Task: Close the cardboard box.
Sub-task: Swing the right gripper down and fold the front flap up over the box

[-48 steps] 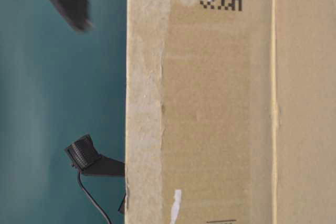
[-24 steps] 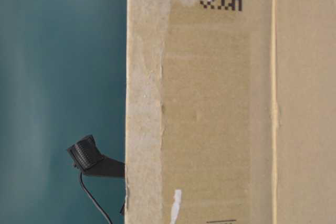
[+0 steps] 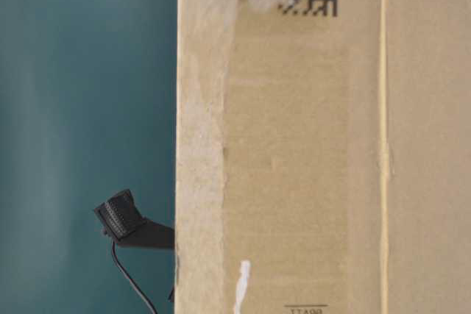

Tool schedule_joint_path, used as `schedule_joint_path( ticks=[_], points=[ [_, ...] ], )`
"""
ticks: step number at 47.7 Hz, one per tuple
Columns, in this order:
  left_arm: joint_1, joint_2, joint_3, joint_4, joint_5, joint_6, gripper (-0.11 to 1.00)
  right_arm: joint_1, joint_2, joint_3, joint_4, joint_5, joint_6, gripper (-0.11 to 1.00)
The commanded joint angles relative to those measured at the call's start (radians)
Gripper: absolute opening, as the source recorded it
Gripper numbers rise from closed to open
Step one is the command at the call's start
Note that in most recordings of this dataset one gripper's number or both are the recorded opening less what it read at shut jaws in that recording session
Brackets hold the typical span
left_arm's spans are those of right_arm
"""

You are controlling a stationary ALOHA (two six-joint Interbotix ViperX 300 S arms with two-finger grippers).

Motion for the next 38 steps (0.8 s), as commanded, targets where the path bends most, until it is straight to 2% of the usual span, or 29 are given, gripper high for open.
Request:
schedule_joint_path(
  ticks=[1, 7, 14, 29, 38],
  points=[
    [-0.012, -0.009, -0.003, -0.002, -0.002, -0.003, 0.0, -0.054, -0.023, -0.005, 0.003, 0.0, 0.003, 0.0],
    [-0.015, -0.009, -0.003, -0.002, -0.002, -0.003, 0.0, -0.132, -0.021, -0.005, 0.006, 0.038, 0.005, 0.0],
    [-0.015, -0.009, -0.002, -0.002, -0.002, -0.003, 0.0, -0.189, 0.005, -0.006, 0.012, 0.089, 0.005, 0.0],
    [-0.017, -0.011, -0.003, -0.002, -0.002, -0.003, 0.0, -0.21, 0.112, 0.002, 0.017, 0.083, 0.005, 0.0],
    [-0.017, -0.012, -0.005, -0.002, -0.002, -0.003, 0.0, -0.213, 0.16, 0.002, 0.04, 0.074, 0.005, 0.0]
  ],
)
